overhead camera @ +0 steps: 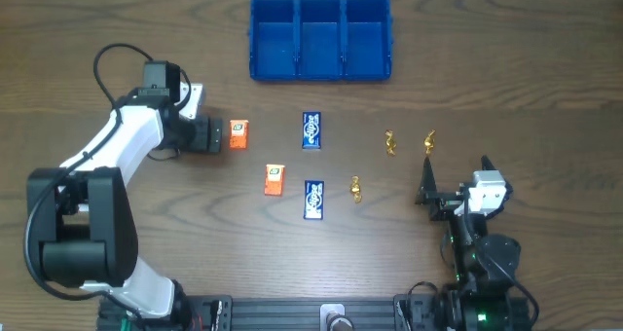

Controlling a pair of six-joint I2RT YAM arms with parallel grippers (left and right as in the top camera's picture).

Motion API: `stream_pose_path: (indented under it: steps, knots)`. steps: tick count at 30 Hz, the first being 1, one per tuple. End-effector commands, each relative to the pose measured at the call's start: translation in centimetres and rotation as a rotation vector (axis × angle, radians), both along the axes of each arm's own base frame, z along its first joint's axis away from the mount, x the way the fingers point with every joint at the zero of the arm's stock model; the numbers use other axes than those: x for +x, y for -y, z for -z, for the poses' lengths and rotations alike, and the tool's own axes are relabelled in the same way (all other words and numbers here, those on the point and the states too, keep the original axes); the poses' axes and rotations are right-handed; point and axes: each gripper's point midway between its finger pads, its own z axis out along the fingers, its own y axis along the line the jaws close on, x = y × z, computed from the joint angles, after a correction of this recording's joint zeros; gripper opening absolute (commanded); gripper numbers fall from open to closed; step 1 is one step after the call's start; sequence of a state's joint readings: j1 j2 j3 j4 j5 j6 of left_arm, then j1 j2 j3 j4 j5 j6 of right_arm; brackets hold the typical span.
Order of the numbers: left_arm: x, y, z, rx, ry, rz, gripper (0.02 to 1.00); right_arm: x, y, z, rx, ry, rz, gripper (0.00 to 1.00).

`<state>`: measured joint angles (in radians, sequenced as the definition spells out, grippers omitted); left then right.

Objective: Sort Candies Into Trays

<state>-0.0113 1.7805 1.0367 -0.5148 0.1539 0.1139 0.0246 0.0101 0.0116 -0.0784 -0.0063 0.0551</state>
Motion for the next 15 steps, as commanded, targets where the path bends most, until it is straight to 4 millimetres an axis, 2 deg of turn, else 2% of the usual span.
stream_pose_path:
  steps: [1, 6, 9, 14, 15]
  knots:
    - [0.9, -0.6, 0.6, 0.04, 0.001, 0.012, 0.939, 0.0, 0.1, 0.1, -0.012, 0.0, 0.005, 0.998]
    - [1.0, -1.1, 0.8, 0.071, 0.003, 0.004, 0.787, 0.0, 0.1, 0.1, -0.012, 0.0, 0.005, 0.998]
    - [1.1, -0.9, 1.0, 0.071, 0.005, 0.01, 0.663, 0.0, 0.1, 0.1, -0.012, 0.0, 0.005, 0.996]
    - [1.3, -0.2, 1.7, 0.077, 0.001, 0.024, 0.614, 0.0, 0.1, 0.1, -0.012, 0.0, 0.005, 0.998]
    - [1.3, -0.2, 1.7, 0.076, 0.003, 0.02, 0.568, 0.0, 0.1, 0.1, -0.012, 0.0, 0.005, 0.998]
